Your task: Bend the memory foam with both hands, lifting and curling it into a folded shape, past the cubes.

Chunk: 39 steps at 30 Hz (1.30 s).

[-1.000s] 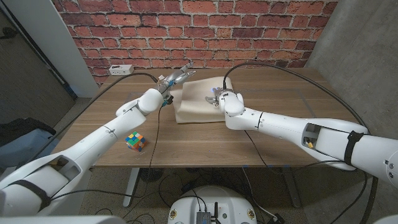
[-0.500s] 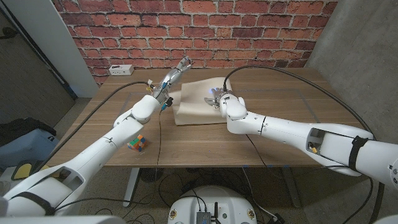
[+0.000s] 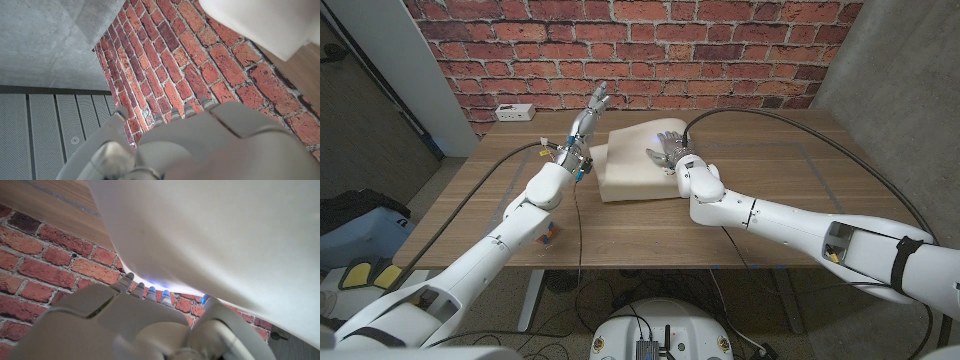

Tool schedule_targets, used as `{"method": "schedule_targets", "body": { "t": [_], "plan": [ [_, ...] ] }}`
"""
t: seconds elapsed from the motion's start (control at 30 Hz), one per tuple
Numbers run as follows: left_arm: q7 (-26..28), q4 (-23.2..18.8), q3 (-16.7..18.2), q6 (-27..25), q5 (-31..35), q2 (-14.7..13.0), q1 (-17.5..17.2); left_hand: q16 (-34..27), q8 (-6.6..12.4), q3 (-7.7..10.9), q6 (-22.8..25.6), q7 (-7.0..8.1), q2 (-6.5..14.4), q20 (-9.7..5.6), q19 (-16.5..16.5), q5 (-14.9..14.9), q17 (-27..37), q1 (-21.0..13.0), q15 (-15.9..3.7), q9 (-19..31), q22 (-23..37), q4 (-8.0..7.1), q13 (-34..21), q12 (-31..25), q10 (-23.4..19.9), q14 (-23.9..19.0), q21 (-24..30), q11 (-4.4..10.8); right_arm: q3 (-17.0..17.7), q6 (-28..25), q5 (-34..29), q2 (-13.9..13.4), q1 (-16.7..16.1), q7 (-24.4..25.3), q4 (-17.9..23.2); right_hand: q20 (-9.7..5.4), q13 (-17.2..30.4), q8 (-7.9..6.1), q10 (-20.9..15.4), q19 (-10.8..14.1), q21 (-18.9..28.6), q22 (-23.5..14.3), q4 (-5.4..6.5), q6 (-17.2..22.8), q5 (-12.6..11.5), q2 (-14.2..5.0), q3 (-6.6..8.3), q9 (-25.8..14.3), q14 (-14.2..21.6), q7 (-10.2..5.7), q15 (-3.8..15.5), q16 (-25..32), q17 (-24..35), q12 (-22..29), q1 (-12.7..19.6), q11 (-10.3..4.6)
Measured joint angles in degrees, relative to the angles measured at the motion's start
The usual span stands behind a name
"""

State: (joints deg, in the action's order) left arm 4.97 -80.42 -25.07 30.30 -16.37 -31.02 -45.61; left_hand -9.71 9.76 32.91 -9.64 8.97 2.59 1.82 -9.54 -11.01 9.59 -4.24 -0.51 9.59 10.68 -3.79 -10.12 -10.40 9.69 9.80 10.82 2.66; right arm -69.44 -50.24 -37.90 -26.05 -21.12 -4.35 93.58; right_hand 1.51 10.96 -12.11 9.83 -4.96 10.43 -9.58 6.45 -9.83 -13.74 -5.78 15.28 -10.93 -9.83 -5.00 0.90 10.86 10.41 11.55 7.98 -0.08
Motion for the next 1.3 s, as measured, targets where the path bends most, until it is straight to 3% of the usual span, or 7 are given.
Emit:
{"method": "schedule_targets", "body": {
  "t": [0.2,0.23,0.37,0.7,0.8,0.97,1.3],
  "plan": [
    [0.25,-0.02,0.57,1.24,-0.56,0.29,-0.64,0.00,0.00,-0.24,0.00,0.00,0.00,-0.31,-0.31,0.00,0.00,0.00,0.00,0.00,0.00,0.24,0.00,0.00,0.00,0.00,0.00,0.00,4.37,1.85,-0.25,-0.56,-3.90,5.00,1.64,0.58,-0.31,-0.09,0.00,0.47,0.00,0.00,-1.43,0.15,0.44,0.44,0.32,0.28,0.00,0.15,0.00,0.44,-0.03,0.36,1.47,0.62],
    [0.28,-0.12,0.89,1.38,-0.60,0.50,-0.96,0.00,0.00,-0.24,0.00,0.00,0.00,-0.31,-0.31,0.00,0.00,0.00,0.00,0.00,0.00,0.24,0.00,0.00,0.00,0.00,0.00,0.00,5.09,3.32,-0.27,-0.63,-4.51,8.63,1.91,0.72,-0.31,-0.40,0.00,0.61,0.00,0.00,-1.80,0.43,0.44,0.20,0.41,0.29,0.00,0.39,0.00,0.44,-0.03,0.36,1.72,0.62],
    [0.37,-0.15,1.13,1.98,-0.68,0.73,-1.19,0.00,0.00,-0.24,0.00,0.00,0.00,-0.30,-0.31,0.00,0.01,0.00,-0.12,0.01,0.00,0.24,0.00,-0.06,0.00,0.12,0.21,0.00,8.29,4.93,0.29,-0.93,-7.00,11.81,3.20,1.43,-0.31,-1.06,-0.01,1.37,0.43,0.00,-3.11,3.85,1.03,0.00,0.88,0.28,0.00,-0.10,0.01,0.44,-0.29,0.78,3.24,0.61],
    [0.79,-0.46,1.79,2.69,-0.69,1.19,-1.80,0.00,0.00,-0.47,0.00,0.01,0.00,-0.85,-0.22,0.01,0.01,0.00,-0.63,0.01,0.00,0.48,-0.01,-0.06,0.00,0.01,0.21,0.00,17.21,13.14,6.45,-1.79,-13.22,19.15,5.90,-0.01,-0.30,-1.56,-6.51,7.95,1.78,0.01,-4.79,11.22,1.89,-1.70,2.45,0.28,4.50,-0.11,0.76,1.41,-0.29,1.81,5.24,0.05],
    [0.83,-0.92,2.15,2.72,-0.69,1.27,-2.30,0.00,0.00,-0.71,0.00,0.01,0.00,-0.84,-0.21,0.01,0.01,0.00,-0.62,0.01,0.00,0.71,-0.01,-0.05,0.00,0.01,0.21,0.00,17.83,20.29,11.80,-1.81,-13.62,22.65,6.03,-0.39,-0.30,-1.56,-7.92,10.26,2.17,0.00,-5.26,12.74,1.93,-2.08,2.92,0.28,5.99,0.22,0.68,1.44,-0.29,1.81,5.62,0.51],
    [1.44,-1.67,2.62,3.03,-0.62,1.26,-3.00,0.00,-0.01,-0.71,0.00,0.01,0.00,-1.03,-0.41,0.01,0.01,0.00,-0.62,0.01,0.00,0.71,-0.01,-0.05,0.00,0.01,0.21,0.00,24.27,27.71,17.52,-1.56,-17.73,24.99,6.31,-1.38,-0.29,-1.56,-10.33,13.65,2.45,0.01,-5.56,15.60,1.93,-2.76,3.53,0.27,8.42,0.82,0.59,1.66,-0.17,2.04,6.30,0.85],
    [2.19,-3.07,3.31,3.23,-0.07,1.04,-4.14,0.00,-0.01,-0.95,0.00,0.01,0.00,-1.09,-0.34,0.01,0.02,0.00,-0.86,0.02,0.00,0.95,-0.01,-0.05,0.31,0.25,0.20,0.31,30.86,45.62,31.35,0.10,-21.21,26.41,3.09,-2.64,-0.29,-1.56,-12.09,15.54,2.81,0.02,-5.69,17.67,1.93,-3.06,4.55,0.27,10.05,2.00,0.43,1.66,-0.13,2.04,6.60,1.41]
  ]
}}
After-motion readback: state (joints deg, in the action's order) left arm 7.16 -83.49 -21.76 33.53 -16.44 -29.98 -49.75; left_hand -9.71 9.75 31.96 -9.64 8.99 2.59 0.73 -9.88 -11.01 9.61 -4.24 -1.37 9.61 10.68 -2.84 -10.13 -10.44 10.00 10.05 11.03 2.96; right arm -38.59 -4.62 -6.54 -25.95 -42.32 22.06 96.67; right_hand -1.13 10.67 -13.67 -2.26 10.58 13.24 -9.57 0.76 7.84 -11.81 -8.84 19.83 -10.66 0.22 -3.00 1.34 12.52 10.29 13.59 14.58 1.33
